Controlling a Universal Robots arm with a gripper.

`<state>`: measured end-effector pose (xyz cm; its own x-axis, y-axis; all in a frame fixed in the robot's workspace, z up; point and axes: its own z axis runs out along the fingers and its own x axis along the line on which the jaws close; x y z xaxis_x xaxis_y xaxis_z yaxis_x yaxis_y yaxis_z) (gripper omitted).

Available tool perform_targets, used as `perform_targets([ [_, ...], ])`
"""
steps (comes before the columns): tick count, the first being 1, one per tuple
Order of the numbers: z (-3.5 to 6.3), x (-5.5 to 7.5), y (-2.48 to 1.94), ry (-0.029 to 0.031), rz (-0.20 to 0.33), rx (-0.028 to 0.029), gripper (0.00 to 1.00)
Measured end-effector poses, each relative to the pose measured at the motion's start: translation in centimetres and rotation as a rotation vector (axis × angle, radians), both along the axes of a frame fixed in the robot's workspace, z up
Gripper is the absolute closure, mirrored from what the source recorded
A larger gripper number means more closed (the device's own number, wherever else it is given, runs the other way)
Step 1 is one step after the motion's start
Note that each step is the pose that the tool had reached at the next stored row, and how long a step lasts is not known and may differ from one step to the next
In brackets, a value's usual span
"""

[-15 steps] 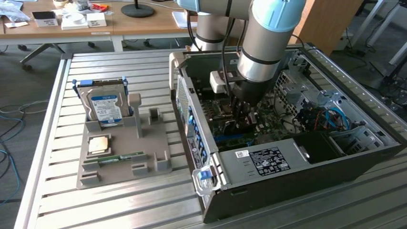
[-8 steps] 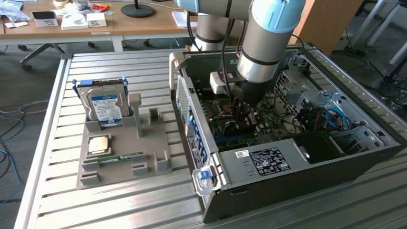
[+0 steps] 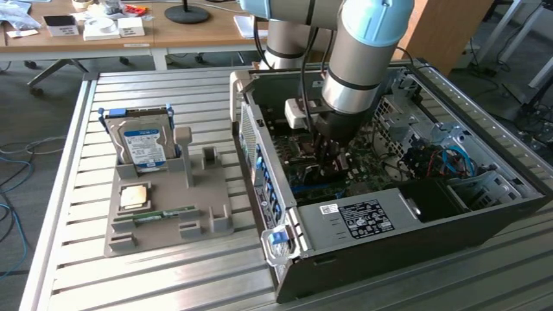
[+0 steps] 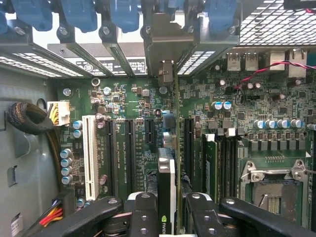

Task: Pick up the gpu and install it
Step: 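Insert the gpu into the slot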

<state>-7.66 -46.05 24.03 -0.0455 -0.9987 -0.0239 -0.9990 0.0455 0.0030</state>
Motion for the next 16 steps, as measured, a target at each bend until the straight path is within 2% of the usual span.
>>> perform_targets([
  [16, -0.43, -0.01, 0.00, 0.0000, 0.000, -0.0001, 0.73],
])
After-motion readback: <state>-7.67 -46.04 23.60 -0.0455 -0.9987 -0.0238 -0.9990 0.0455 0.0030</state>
